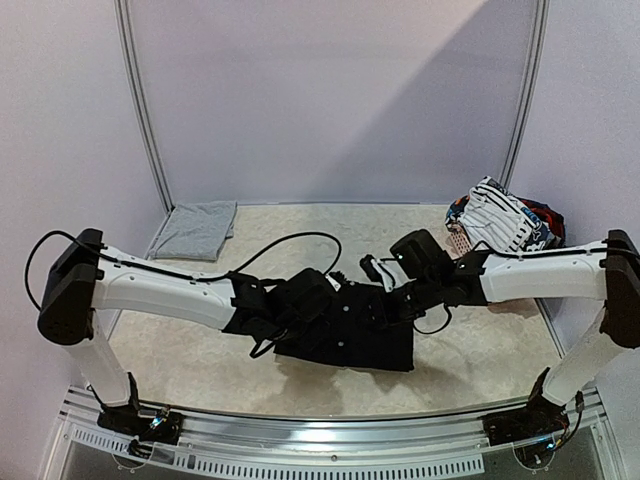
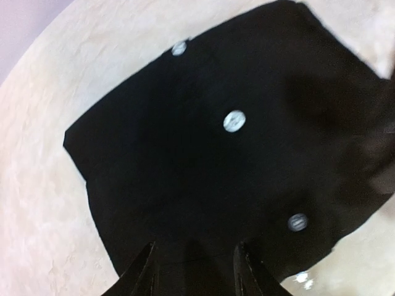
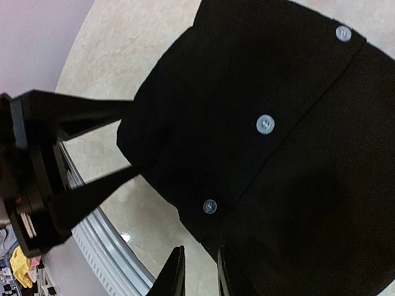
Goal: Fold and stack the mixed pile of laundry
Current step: Smooth out the square-folded shirt at the center of the board.
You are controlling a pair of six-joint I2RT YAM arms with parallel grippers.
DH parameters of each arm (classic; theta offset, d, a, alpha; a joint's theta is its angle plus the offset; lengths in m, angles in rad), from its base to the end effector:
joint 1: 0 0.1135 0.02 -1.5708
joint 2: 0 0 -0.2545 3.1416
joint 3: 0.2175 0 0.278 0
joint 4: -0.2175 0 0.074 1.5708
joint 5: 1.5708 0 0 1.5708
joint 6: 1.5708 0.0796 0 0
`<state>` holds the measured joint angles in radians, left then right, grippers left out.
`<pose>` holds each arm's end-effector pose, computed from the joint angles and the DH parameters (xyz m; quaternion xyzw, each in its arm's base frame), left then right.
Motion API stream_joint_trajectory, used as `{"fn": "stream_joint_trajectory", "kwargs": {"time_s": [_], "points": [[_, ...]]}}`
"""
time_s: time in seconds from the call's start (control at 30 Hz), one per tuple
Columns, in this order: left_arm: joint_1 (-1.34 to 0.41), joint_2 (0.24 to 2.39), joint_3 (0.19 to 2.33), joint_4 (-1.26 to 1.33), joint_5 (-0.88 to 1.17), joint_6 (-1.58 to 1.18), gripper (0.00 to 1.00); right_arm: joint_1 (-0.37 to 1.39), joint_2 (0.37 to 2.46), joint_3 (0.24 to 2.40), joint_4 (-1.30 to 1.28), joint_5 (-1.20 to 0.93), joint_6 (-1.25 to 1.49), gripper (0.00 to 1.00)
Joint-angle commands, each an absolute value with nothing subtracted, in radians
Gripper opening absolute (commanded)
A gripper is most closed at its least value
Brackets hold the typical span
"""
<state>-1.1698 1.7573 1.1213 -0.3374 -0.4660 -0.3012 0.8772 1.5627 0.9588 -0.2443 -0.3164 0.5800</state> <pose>0.1902 -0.3569 0.1306 0.3296 0.8722 -0.0285 0.3604 0.2203 0.3037 0.1510 -0.1918 0.9053 0.3424 0.1623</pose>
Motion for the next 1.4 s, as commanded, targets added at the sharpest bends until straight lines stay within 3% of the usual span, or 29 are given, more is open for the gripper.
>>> {"fn": "stream_joint_trajectory", "kwargs": {"time_s": [0.0, 0.47, 0.77, 0.87, 0.93, 1.0, 1.37], "points": [[-1.131, 1.736, 1.062, -0.35, -0.489, -0.33, 0.42, 0.889, 1.565, 0.885, -0.219, -0.275, 0.631, 0.19], [-1.097, 1.674, 0.88, -0.294, -0.473, -0.395, 0.4, 0.889, 1.626, 0.728, -0.13, -0.232, 0.711, 0.16], [-1.106, 1.569, 0.837, -0.343, -0.405, -0.467, 0.41, 0.889, 1.613, 0.741, -0.299, -0.058, 0.719, 0.16], [-1.106, 1.465, 0.806, -0.343, -0.41, -0.477, 0.47, 0.889, 1.607, 0.758, -0.387, 0.021, 0.727, 0.16], [-1.101, 1.406, 0.785, -0.333, -0.432, -0.475, 0.61, 0.89, 1.597, 0.779, -0.425, 0.055, 0.724, 0.16], [-1.087, 1.379, 0.77, -0.315, -0.427, -0.471, 0.69, 0.89, 1.582, 0.803, -0.445, 0.056, 0.712, 0.16], [-0.934, 1.399, 0.719, -0.141, -0.22, -0.61, 0.73, 0.888, 1.495, 0.929, -0.563, 0.096, 0.674, 0.4]]}}
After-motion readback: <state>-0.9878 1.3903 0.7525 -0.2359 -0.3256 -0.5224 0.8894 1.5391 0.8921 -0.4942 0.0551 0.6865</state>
